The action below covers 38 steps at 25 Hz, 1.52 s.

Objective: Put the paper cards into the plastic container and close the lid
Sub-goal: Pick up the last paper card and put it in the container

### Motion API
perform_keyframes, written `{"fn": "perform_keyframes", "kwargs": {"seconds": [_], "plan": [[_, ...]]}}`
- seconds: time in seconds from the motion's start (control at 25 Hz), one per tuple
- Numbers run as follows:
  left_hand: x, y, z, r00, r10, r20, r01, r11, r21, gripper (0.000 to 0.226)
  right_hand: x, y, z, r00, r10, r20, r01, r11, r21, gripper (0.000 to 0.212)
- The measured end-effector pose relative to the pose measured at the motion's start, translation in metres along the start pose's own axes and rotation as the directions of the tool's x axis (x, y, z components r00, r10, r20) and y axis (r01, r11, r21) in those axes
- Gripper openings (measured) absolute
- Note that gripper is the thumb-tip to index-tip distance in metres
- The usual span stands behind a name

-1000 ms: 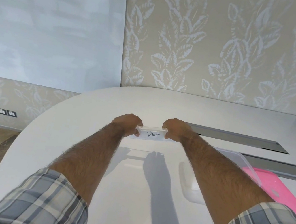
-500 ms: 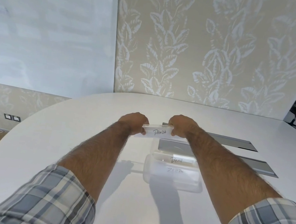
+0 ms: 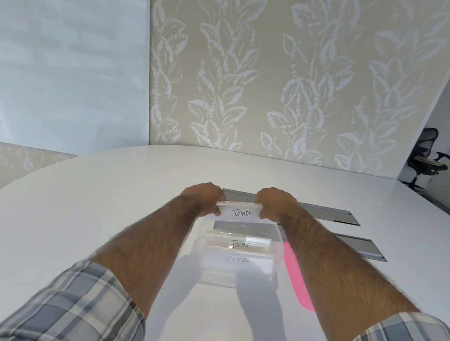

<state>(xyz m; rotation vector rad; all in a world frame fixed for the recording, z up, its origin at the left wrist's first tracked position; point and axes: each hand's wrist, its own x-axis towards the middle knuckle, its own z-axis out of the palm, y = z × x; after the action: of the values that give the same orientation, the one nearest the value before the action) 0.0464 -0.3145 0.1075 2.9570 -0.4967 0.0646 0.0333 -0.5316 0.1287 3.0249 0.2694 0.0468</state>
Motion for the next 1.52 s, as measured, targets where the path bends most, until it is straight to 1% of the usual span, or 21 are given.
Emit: {"fn": "perform_keyframes", "kwargs": {"seconds": [0.24,0.48,0.68,0.88,1.12,1.52], "plan": [[0.012,0.005,0.013,0.999,-0.025,0.034,0.024,0.999,0.031,0.049,0.011,0.007,0.018,0.999,0.006,0.035,-0.007,1.000,0.006,0.047],[0.022,0.006,0.036,0.996,-0.033,0.084,0.028,0.998,0.059,0.044,0.025,0.011,0.043,0.997,-0.025,0.070,0.028,0.999,-0.045,0.043],[0.028,0.009,0.052,0.995,-0.053,0.089,0.042,0.992,0.121,0.043,0.038,0.015,0.065,0.994,-0.039,0.103,0.046,0.997,-0.058,0.035],[0.035,0.010,0.069,0.995,-0.049,0.092,0.034,0.987,0.157,0.039,0.045,0.019,0.077,0.991,-0.053,0.124,0.062,0.996,-0.066,0.037],[0.043,0.009,0.078,0.993,-0.037,0.111,0.015,0.980,0.197,0.037,0.046,0.020,0.089,0.990,-0.055,0.128,0.062,0.997,-0.054,0.040],[0.047,0.009,0.090,0.991,-0.036,0.131,0.002,0.967,0.254,0.032,0.046,0.018,0.096,0.988,-0.084,0.128,0.098,0.990,-0.105,0.038]]}}
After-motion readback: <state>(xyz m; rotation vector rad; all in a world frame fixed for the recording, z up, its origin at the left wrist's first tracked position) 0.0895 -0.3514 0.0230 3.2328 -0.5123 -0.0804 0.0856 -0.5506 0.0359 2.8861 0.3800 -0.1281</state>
